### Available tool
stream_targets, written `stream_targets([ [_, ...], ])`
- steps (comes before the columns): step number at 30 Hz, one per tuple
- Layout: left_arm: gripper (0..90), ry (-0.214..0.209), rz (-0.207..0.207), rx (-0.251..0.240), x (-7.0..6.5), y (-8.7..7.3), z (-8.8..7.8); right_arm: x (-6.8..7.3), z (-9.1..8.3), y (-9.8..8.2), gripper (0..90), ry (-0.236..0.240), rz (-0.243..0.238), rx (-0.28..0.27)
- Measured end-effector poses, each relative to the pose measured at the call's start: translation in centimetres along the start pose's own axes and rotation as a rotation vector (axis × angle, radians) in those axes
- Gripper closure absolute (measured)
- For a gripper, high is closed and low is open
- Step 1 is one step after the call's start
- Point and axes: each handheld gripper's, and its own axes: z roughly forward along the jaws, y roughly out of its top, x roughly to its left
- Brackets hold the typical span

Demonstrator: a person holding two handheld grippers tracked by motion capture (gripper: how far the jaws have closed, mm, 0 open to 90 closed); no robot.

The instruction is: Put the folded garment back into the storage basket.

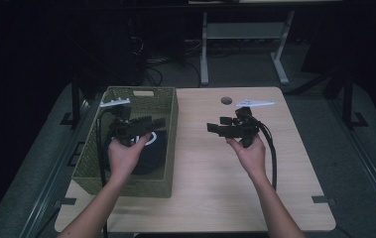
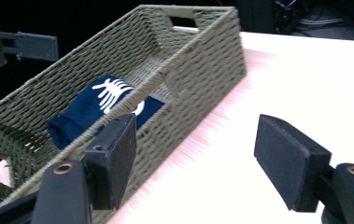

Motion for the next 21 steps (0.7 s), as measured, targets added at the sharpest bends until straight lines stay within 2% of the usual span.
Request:
stream_targets([
  [5, 25.7, -0.017, 0.007, 0.014, -1.0, -0.2, 1.2, -1.2, -1.2, -0.7, 27.4, -0.022, 0.024, -0.007],
  [7, 25.6, -0.023, 0.015, 0.021, -1.4, -0.2, 1.7, -1.7, -1.6, -0.9, 26.5, -0.029, 0.034, 0.009],
  [21, 21.7, -0.076, 0.04, 0.044, -4.1, -0.8, 4.7, -4.4, -4.7, -2.7, 25.5, -0.086, 0.066, -0.001],
])
